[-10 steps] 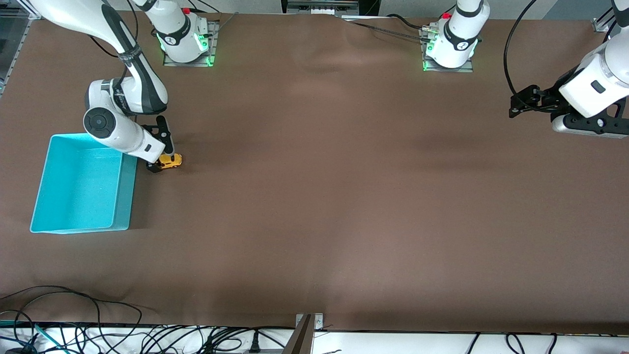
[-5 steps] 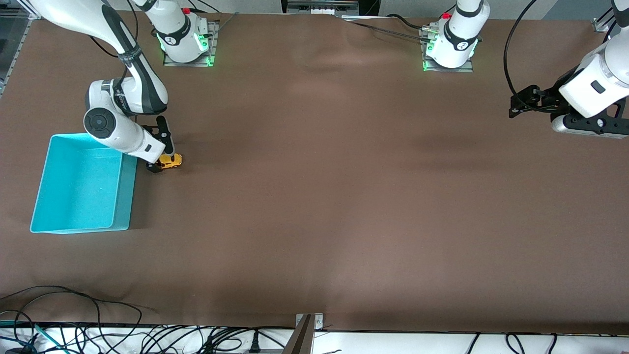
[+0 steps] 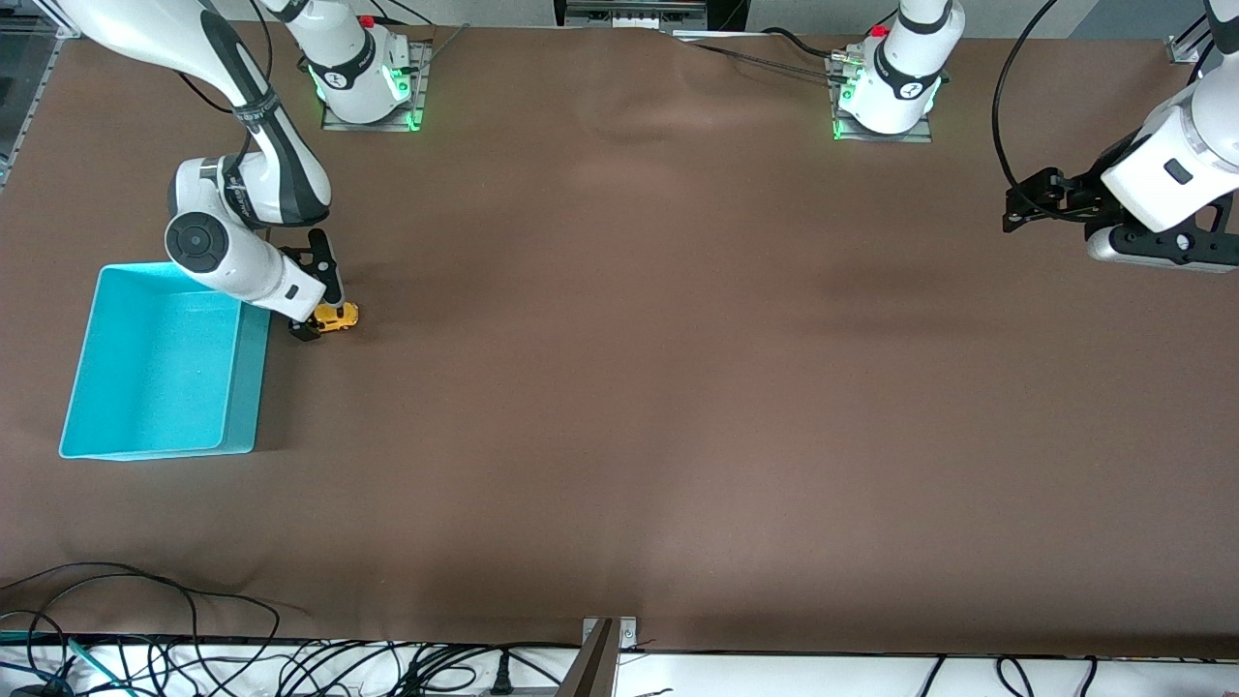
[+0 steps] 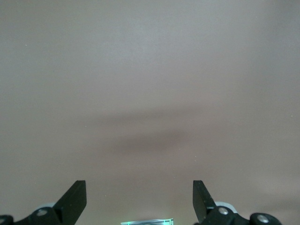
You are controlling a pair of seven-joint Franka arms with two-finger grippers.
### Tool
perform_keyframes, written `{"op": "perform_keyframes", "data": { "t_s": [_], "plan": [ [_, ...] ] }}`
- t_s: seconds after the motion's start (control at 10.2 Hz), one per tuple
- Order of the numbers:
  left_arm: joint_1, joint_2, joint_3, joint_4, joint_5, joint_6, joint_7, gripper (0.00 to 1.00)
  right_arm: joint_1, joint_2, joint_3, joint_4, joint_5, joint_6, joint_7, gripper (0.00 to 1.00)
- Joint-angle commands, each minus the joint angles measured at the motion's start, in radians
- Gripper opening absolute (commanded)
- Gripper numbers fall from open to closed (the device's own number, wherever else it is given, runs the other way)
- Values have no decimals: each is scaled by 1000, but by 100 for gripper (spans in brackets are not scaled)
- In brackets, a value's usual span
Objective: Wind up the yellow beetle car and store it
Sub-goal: 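Lower the right gripper and close it on the yellow car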
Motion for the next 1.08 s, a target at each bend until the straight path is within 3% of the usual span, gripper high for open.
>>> {"op": "perform_keyframes", "data": {
  "t_s": [0.0,0.88,0.98],
  "plan": [
    [2,2,0,8,5,-17,-9,100,-17,3,10,-11,-18,23,-10,100],
    [2,2,0,8,5,-17,-9,100,-19,39,10,-11,-18,56,-10,100],
    [2,2,0,8,5,-17,-9,100,-19,46,10,-9,-18,56,-10,96]
  ]
}}
